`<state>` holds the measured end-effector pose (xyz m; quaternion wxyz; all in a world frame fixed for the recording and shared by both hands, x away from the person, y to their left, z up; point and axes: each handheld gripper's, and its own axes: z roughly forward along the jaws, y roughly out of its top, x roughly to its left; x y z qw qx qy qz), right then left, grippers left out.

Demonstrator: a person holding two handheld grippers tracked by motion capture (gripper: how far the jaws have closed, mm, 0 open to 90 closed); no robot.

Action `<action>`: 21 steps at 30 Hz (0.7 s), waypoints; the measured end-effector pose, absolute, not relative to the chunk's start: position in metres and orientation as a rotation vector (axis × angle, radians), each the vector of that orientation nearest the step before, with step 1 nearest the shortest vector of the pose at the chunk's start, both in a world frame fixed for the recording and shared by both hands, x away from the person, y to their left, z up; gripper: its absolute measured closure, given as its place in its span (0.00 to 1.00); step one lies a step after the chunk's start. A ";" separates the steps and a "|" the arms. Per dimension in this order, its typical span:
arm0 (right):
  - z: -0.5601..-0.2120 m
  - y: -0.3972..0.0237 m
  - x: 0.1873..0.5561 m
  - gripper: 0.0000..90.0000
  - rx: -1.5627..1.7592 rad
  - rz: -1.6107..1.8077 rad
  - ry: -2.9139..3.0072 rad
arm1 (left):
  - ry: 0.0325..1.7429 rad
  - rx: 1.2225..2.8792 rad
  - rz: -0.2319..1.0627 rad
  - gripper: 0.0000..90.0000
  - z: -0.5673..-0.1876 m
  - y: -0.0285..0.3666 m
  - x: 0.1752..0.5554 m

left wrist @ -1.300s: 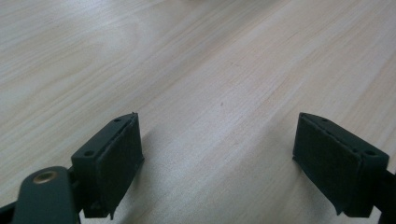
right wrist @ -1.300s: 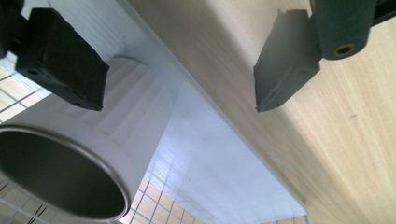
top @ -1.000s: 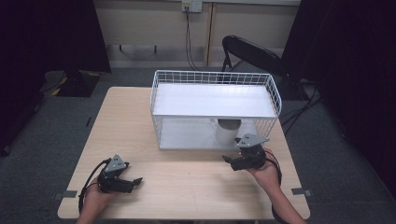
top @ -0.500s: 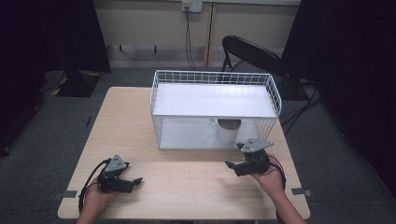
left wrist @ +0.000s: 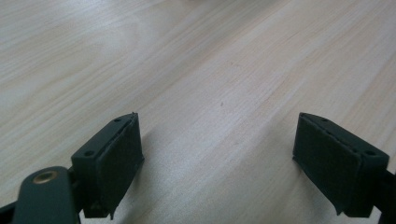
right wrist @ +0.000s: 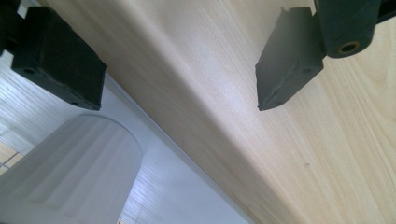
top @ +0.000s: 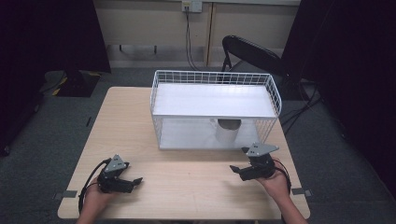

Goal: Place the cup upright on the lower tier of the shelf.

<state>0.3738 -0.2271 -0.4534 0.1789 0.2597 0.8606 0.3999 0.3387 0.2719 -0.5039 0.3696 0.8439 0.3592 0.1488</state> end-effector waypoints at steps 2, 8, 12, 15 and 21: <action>-0.454 -0.229 0.373 0.17 0.736 1.130 2.436 | 0.922 2.166 0.382 0.17 -0.504 0.272 0.339; -0.460 -0.240 0.369 0.17 0.758 1.124 2.443 | 0.922 2.166 0.382 0.17 -0.504 0.272 0.339; -0.463 -0.246 0.367 0.17 0.765 1.122 2.440 | 0.922 2.166 0.382 0.17 -0.504 0.272 0.339; -0.466 -0.251 0.364 0.17 0.777 1.111 2.440 | 0.922 2.166 0.382 0.17 -0.504 0.272 0.339; -0.473 -0.261 0.360 0.17 0.796 1.101 2.447 | 0.919 2.167 0.385 0.17 -0.504 0.272 0.339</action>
